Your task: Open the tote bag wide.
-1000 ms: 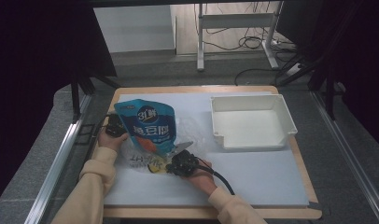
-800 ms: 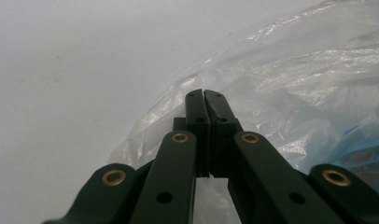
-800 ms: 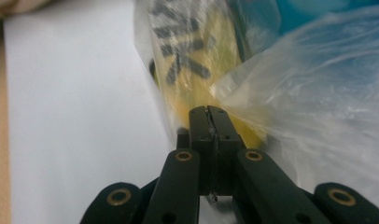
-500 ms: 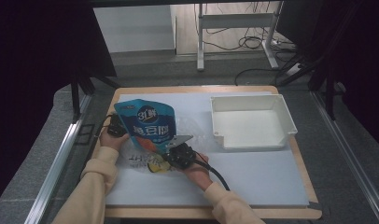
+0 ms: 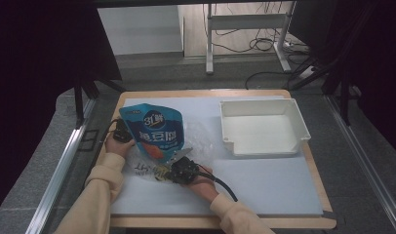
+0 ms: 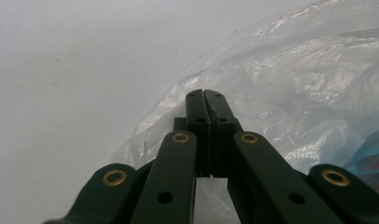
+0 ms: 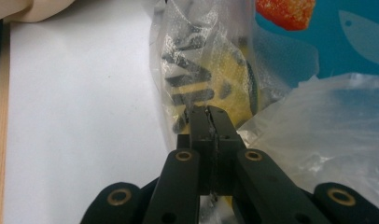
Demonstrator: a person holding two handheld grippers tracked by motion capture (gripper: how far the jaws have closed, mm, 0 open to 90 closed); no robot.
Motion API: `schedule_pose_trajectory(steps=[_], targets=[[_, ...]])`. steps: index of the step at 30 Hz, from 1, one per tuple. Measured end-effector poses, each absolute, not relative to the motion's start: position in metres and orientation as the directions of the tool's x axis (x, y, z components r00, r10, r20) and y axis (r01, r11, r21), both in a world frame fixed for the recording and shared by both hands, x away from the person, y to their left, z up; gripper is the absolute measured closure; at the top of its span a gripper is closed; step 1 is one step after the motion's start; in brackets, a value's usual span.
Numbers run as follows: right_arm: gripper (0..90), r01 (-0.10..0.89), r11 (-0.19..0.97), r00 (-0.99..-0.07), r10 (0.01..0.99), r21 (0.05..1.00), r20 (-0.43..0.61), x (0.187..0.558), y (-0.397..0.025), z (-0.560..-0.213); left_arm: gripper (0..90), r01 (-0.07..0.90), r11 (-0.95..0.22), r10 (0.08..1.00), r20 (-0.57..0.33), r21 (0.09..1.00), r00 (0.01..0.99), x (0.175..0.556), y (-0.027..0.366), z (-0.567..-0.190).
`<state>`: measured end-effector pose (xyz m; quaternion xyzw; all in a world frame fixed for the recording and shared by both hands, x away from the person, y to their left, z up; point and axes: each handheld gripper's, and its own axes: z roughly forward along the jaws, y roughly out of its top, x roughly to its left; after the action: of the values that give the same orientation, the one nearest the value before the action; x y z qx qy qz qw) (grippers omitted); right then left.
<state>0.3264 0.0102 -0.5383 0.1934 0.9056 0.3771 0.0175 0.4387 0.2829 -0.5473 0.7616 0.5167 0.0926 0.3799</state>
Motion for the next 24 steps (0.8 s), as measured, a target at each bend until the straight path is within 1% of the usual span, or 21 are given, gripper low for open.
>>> schedule_pose_trajectory(steps=[6, 9, 16, 24], targets=[[89.1, 0.339, 0.632, -0.924, 0.363, 0.697, 0.12, 0.327, 0.009, -0.539, 89.7, 0.709, -0.191, 0.86, -0.233, 0.679, 0.454, 0.437, 0.282, -0.545], [89.0, 0.339, 0.633, -0.923, 0.369, 0.696, 0.113, 0.325, 0.008, -0.539, 89.2, 0.693, -0.181, 0.857, -0.234, 0.698, 0.459, 0.432, 0.284, -0.539], [89.0, 0.332, 0.612, -0.92, 0.377, 0.718, 0.104, 0.327, 0.0, -0.532, 89.3, 0.644, -0.111, 0.846, -0.267, 0.757, 0.461, 0.409, 0.304, -0.513], [89.0, 0.316, 0.585, -0.921, 0.377, 0.747, 0.094, 0.325, -0.008, -0.52, 89.5, 0.58, -0.065, 0.838, -0.271, 0.812, 0.473, 0.375, 0.324, -0.481]])
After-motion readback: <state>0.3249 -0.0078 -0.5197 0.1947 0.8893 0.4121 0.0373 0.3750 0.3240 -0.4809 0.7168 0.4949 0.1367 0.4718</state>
